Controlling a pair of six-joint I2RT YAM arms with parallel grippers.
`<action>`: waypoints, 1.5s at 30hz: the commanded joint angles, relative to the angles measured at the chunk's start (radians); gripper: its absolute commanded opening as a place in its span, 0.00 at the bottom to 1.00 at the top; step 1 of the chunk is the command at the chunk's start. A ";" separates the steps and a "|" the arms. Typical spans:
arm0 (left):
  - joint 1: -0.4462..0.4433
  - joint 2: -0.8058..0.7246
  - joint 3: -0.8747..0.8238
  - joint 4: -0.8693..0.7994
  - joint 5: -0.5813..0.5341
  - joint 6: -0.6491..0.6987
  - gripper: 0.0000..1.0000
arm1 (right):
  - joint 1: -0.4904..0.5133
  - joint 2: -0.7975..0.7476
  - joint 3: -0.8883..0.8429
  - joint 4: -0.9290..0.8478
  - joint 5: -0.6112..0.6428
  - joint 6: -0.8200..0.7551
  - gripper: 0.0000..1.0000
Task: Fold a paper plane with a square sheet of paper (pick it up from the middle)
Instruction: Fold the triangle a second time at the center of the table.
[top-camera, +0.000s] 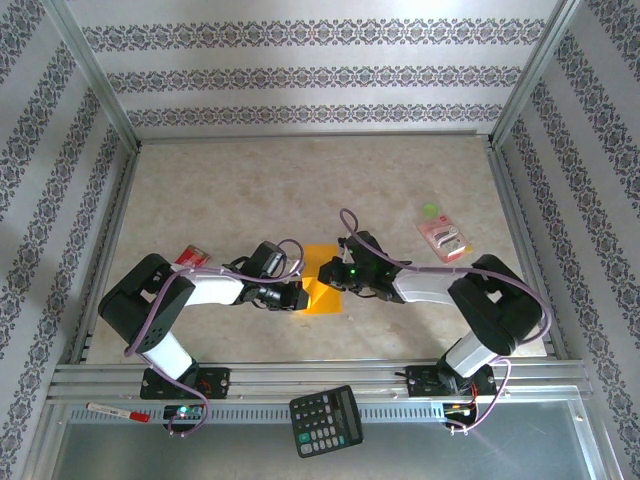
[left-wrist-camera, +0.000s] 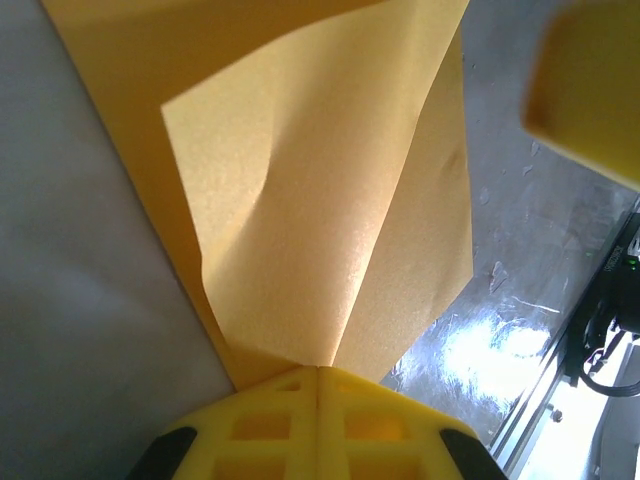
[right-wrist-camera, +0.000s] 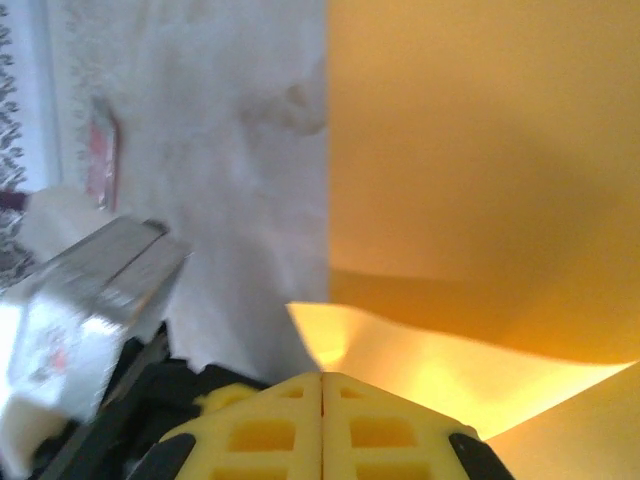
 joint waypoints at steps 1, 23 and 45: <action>0.011 0.032 -0.050 -0.087 -0.074 -0.012 0.00 | 0.049 -0.028 -0.044 0.007 0.042 0.057 0.06; 0.011 0.021 -0.060 -0.135 -0.099 0.015 0.00 | 0.108 0.126 -0.057 0.114 0.135 0.150 0.00; 0.011 0.078 -0.111 -0.157 -0.142 0.074 0.00 | -0.084 0.134 -0.032 -0.003 0.211 0.102 0.00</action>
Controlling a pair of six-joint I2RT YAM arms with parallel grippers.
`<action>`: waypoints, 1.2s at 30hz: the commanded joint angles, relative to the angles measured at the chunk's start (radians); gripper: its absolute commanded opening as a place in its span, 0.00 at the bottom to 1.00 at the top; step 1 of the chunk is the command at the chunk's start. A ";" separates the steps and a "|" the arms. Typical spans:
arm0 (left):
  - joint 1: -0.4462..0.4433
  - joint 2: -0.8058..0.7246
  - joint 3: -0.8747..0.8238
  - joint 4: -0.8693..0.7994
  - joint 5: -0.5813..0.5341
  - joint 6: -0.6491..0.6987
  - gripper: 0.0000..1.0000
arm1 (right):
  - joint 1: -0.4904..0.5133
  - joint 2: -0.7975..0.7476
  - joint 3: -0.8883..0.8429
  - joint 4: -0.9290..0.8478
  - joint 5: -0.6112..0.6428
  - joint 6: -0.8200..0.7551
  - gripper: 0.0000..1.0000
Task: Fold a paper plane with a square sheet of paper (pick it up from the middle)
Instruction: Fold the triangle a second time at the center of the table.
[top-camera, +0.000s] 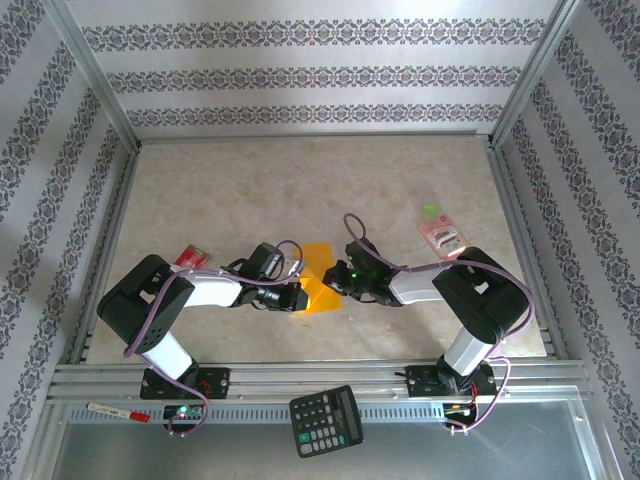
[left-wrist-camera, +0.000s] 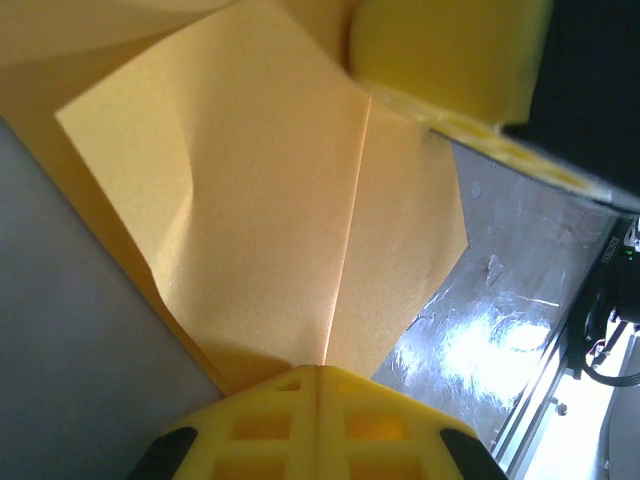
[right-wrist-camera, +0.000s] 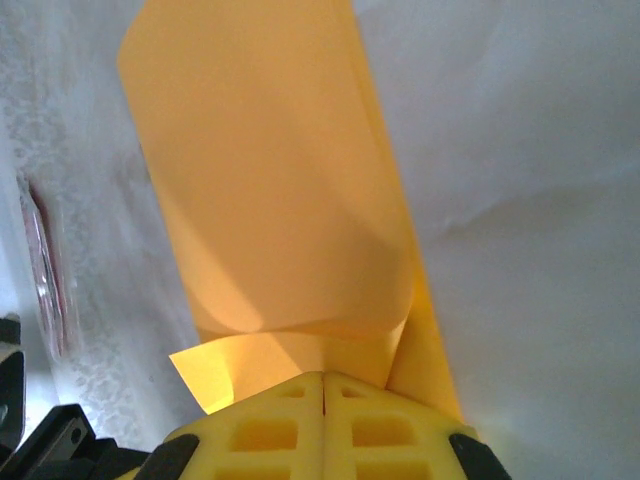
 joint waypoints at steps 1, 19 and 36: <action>0.006 0.073 -0.077 -0.200 -0.151 0.045 0.00 | -0.057 0.028 0.014 -0.090 0.125 -0.052 0.00; 0.006 0.053 -0.056 -0.201 -0.144 0.033 0.00 | -0.014 -0.203 -0.010 -0.168 0.071 -0.122 0.00; 0.006 0.015 -0.019 -0.249 -0.138 0.042 0.00 | 0.004 0.057 0.087 -0.084 -0.016 -0.146 0.00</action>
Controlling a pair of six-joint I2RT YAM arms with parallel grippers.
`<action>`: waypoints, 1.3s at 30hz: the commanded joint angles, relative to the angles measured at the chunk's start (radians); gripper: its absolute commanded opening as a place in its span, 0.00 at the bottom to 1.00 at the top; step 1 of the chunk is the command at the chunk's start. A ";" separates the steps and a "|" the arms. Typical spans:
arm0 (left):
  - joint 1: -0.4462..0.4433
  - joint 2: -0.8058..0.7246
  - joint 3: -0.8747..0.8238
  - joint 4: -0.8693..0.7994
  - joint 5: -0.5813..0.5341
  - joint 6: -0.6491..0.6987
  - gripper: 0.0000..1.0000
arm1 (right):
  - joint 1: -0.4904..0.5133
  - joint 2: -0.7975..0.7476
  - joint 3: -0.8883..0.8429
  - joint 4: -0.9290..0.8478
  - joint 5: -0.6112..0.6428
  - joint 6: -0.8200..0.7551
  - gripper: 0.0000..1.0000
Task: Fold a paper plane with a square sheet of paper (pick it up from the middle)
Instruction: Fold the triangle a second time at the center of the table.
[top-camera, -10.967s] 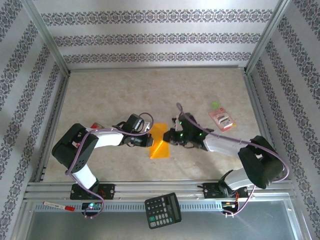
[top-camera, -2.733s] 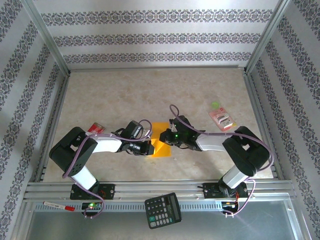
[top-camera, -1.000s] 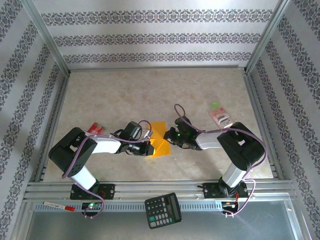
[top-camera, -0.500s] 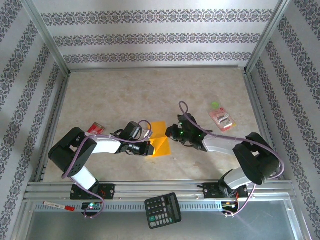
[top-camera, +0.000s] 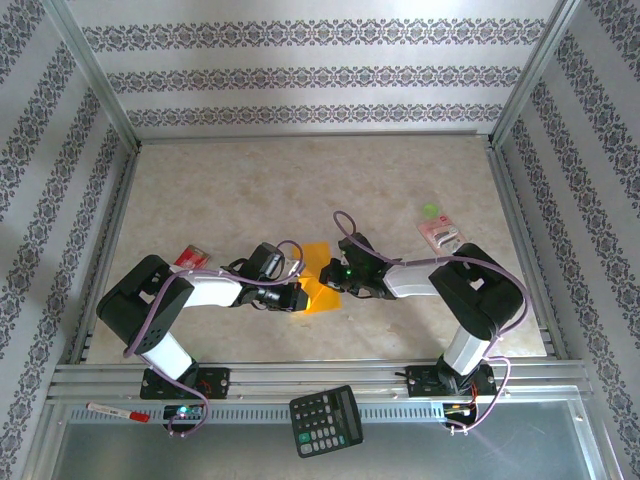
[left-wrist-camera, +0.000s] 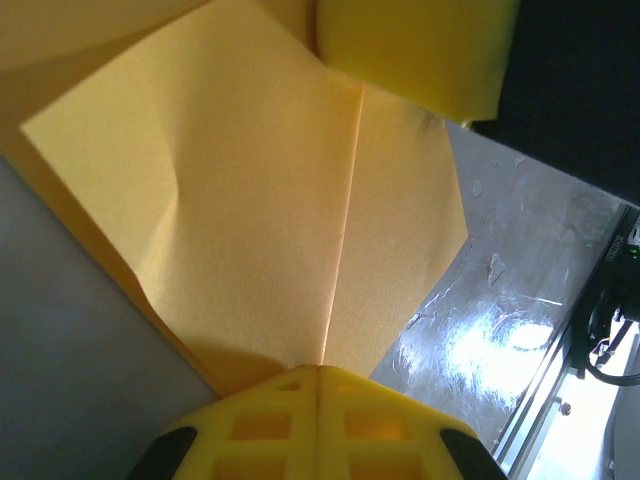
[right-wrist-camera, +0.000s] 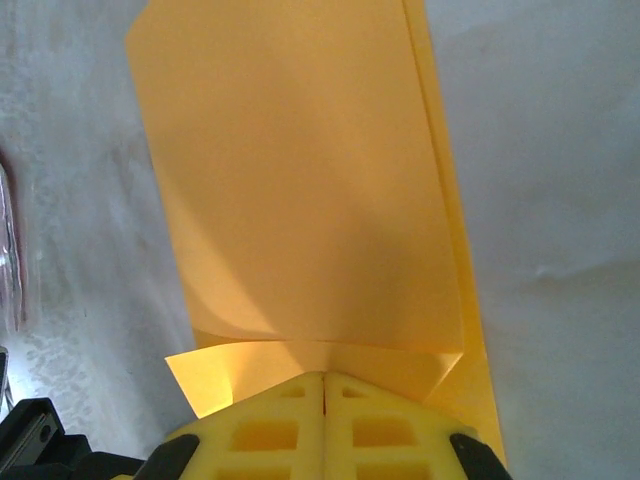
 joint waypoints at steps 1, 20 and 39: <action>0.007 0.013 -0.026 -0.234 -0.120 0.031 0.00 | -0.012 0.027 -0.006 0.011 0.000 -0.017 0.00; 0.006 0.023 0.155 -0.076 0.030 -0.081 0.00 | -0.007 0.028 -0.077 0.031 0.013 0.001 0.00; 0.007 0.033 0.017 -0.218 -0.040 0.021 0.00 | -0.010 0.036 -0.075 -0.007 0.025 -0.002 0.00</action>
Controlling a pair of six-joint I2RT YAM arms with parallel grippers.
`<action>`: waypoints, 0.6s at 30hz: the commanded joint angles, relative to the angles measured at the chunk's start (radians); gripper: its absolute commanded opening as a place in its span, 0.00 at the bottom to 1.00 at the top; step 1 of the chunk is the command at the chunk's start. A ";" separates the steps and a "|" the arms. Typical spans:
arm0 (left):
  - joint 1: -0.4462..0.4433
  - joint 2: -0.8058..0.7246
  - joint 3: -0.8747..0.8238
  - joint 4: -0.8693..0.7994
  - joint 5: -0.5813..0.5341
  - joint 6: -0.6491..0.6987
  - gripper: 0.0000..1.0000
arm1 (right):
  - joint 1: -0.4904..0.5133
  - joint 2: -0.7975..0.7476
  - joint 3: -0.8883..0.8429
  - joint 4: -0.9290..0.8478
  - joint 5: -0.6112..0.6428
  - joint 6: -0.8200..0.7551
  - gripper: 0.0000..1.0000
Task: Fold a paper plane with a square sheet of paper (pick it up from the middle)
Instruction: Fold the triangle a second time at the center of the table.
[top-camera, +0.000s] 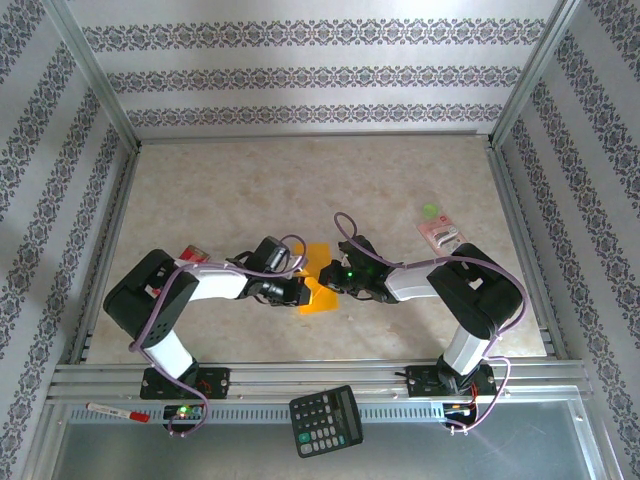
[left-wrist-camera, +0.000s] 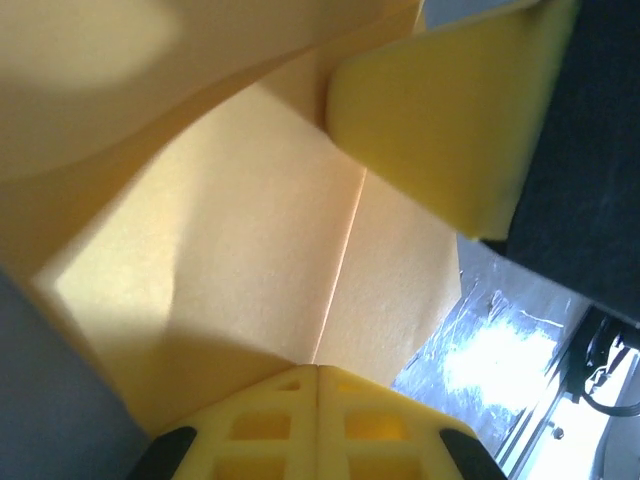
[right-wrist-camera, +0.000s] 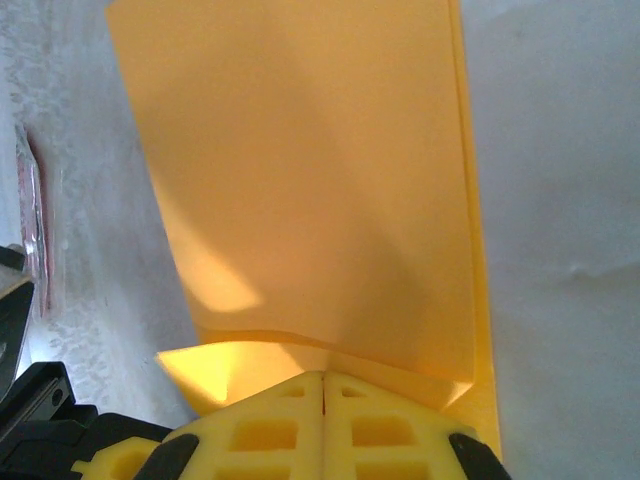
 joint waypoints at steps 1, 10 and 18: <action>0.006 -0.008 -0.070 -0.148 -0.026 0.043 0.00 | -0.009 0.029 -0.027 -0.110 0.049 -0.008 0.00; 0.007 -0.133 -0.118 -0.166 -0.003 0.022 0.00 | -0.018 0.047 -0.012 -0.123 0.029 -0.030 0.00; 0.006 -0.219 -0.093 -0.080 -0.020 -0.077 0.03 | -0.019 0.043 0.011 -0.129 0.006 -0.055 0.00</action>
